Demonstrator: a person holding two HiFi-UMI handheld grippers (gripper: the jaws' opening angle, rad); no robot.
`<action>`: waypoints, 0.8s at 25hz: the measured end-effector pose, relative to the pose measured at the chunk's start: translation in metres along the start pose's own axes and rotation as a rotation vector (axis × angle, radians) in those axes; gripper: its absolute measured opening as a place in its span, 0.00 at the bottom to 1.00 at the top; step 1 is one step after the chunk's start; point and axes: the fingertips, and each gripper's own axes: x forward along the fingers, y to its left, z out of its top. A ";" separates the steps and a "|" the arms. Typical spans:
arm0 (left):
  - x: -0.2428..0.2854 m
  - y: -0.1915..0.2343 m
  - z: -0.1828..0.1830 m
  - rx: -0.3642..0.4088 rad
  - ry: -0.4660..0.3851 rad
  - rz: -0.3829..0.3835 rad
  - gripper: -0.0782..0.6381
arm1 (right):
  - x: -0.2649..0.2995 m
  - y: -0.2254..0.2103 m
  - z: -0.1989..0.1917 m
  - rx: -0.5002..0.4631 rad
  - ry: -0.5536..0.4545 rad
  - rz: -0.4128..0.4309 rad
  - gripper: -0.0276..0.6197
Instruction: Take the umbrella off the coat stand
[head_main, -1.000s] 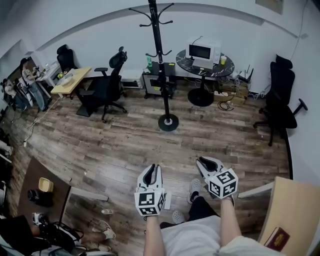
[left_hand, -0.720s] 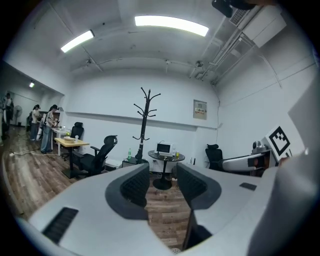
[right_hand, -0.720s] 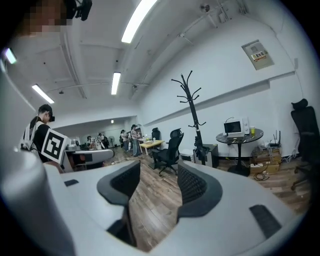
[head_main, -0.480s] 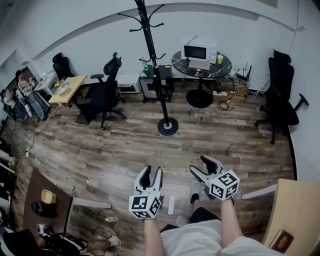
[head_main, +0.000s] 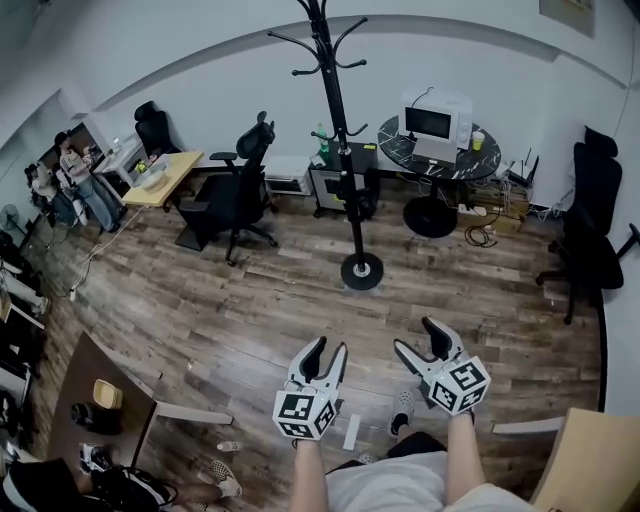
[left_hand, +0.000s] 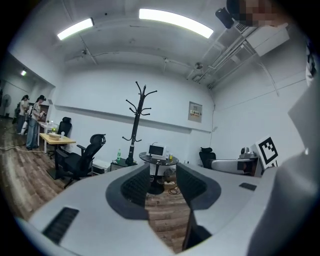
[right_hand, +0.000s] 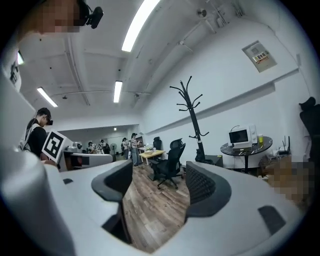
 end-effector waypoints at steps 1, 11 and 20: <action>0.011 0.005 0.003 0.001 0.002 0.003 0.35 | 0.008 -0.007 0.001 0.000 0.003 0.007 0.57; 0.109 0.033 0.024 0.006 -0.024 0.024 0.34 | 0.069 -0.095 0.031 0.099 -0.062 0.040 0.55; 0.176 0.046 0.033 0.013 -0.034 0.082 0.34 | 0.103 -0.164 0.036 0.126 -0.059 0.065 0.49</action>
